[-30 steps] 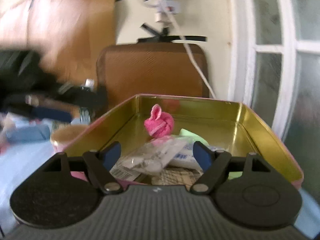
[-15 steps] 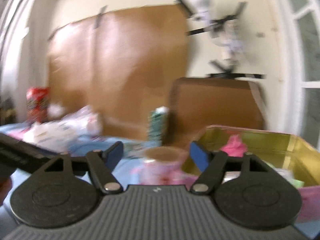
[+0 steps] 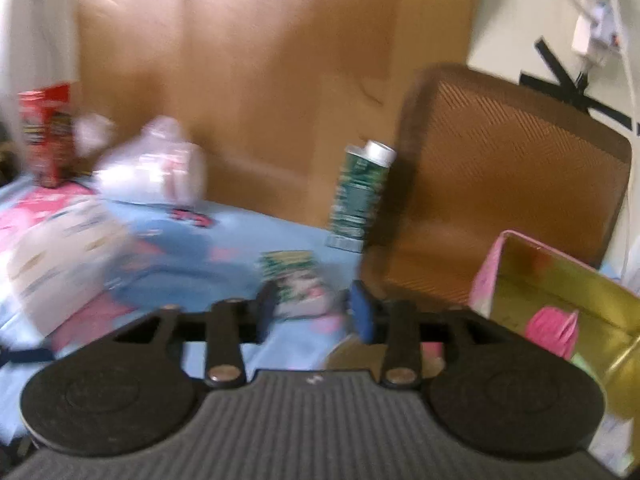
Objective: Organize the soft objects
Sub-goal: 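Grasp the green correction-tape roller with the right gripper and lift it, then set the tape roller down near the left gripper and open the right gripper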
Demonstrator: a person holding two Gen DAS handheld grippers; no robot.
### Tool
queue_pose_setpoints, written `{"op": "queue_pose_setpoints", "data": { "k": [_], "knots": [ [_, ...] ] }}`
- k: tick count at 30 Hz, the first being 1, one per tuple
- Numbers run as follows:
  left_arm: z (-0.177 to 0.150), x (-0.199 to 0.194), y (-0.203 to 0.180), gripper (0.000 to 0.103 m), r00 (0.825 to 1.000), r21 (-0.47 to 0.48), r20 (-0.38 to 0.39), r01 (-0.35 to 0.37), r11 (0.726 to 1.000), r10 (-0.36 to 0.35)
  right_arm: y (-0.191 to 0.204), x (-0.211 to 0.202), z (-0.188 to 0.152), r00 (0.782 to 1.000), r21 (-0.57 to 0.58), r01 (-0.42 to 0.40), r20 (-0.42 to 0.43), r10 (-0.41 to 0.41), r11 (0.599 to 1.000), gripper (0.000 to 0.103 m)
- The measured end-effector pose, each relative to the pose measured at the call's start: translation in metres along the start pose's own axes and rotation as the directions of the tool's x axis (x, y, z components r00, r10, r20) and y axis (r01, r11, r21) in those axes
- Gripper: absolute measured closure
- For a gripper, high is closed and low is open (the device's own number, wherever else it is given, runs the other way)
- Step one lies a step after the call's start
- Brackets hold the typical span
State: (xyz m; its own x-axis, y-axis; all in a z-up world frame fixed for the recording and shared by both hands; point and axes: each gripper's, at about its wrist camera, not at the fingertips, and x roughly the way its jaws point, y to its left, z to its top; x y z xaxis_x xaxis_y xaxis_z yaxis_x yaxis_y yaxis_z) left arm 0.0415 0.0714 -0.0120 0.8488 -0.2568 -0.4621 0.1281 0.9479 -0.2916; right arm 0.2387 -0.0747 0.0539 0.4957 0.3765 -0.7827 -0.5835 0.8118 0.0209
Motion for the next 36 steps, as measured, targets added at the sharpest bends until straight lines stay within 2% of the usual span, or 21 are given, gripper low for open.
{"op": "queue_pose_setpoints", "data": {
  "k": [1,3,6,8,9,10,13,14,15,16,21,24,26,28,30,33,36],
  "knots": [
    [0.000,0.000,0.002,0.007,1.000,-0.011,0.002,0.012,1.000,-0.012,-0.007,0.015,0.012,0.998,-0.003,-0.010,-0.070,0.009,1.000,0.030],
    [0.001,0.000,0.007,0.006,0.999,-0.038,0.002,0.034,0.999,-0.034,-0.020,0.042,0.026,0.982,-0.005,0.000,-0.188,-0.001,1.000,0.023],
    [0.003,0.001,0.013,0.005,0.998,-0.072,-0.002,0.063,0.995,-0.063,-0.034,0.082,0.034,0.934,-0.003,0.004,-0.357,-0.005,1.000,0.022],
    [0.003,0.001,0.014,0.004,0.997,-0.084,-0.003,0.073,0.994,-0.073,-0.038,0.103,0.030,0.884,0.025,-0.037,-0.465,0.044,0.999,0.022],
    [0.003,0.000,0.015,0.003,0.997,-0.088,-0.002,0.076,0.993,-0.077,-0.039,0.110,0.027,0.865,0.035,-0.052,-0.498,0.062,0.998,0.022],
    [0.003,0.000,0.015,0.003,0.997,-0.090,-0.002,0.080,0.993,-0.081,-0.039,0.116,0.025,0.855,0.022,-0.048,-0.516,0.052,0.999,0.022],
    [0.004,0.001,0.016,0.003,0.996,-0.097,-0.007,0.092,0.991,-0.093,-0.040,0.123,0.016,0.838,-0.037,-0.048,-0.546,0.020,0.998,0.031],
    [0.005,0.002,0.017,0.003,0.995,-0.100,-0.009,0.096,0.990,-0.098,-0.042,0.121,0.014,0.844,-0.023,-0.063,-0.535,0.040,0.998,0.036],
    [0.005,0.003,0.017,0.003,0.995,-0.102,-0.010,0.100,0.990,-0.102,-0.045,0.119,0.013,0.845,-0.005,-0.080,-0.531,0.065,0.997,0.052],
    [0.005,0.003,0.018,0.003,0.994,-0.106,-0.013,0.104,0.989,-0.106,-0.048,0.117,0.012,0.849,0.022,-0.091,-0.520,0.089,0.996,0.057],
    [0.006,0.003,0.023,0.003,0.994,-0.139,-0.004,0.110,0.984,-0.111,-0.049,0.104,0.007,0.899,0.037,-0.065,-0.432,0.075,0.997,0.058],
    [0.006,0.000,0.028,0.003,0.994,-0.167,0.023,0.112,0.980,-0.110,-0.049,0.074,0.018,0.949,0.066,-0.056,-0.306,0.074,0.996,0.058],
    [0.007,-0.002,0.032,0.003,0.994,-0.190,0.040,0.112,0.975,-0.106,-0.049,0.042,0.027,0.974,0.100,-0.093,-0.197,0.111,0.991,0.058],
    [0.007,-0.004,0.038,0.003,0.993,-0.220,0.058,0.112,0.969,-0.101,-0.045,0.007,0.029,0.973,0.129,-0.178,-0.123,0.194,0.976,0.057],
    [0.007,-0.005,0.044,0.003,0.993,-0.253,0.071,0.112,0.961,-0.097,-0.032,-0.024,0.021,0.957,0.106,-0.267,-0.085,0.276,0.958,0.057],
    [0.008,-0.005,0.050,0.004,0.992,-0.289,0.074,0.119,0.950,-0.102,-0.004,-0.053,-0.011,0.924,0.037,-0.361,-0.120,0.363,0.932,0.057],
    [0.008,-0.005,0.046,0.005,0.992,-0.265,0.070,0.121,0.957,-0.106,0.016,-0.065,-0.055,0.896,-0.004,-0.404,-0.202,0.395,0.915,0.057]
  ]
}}
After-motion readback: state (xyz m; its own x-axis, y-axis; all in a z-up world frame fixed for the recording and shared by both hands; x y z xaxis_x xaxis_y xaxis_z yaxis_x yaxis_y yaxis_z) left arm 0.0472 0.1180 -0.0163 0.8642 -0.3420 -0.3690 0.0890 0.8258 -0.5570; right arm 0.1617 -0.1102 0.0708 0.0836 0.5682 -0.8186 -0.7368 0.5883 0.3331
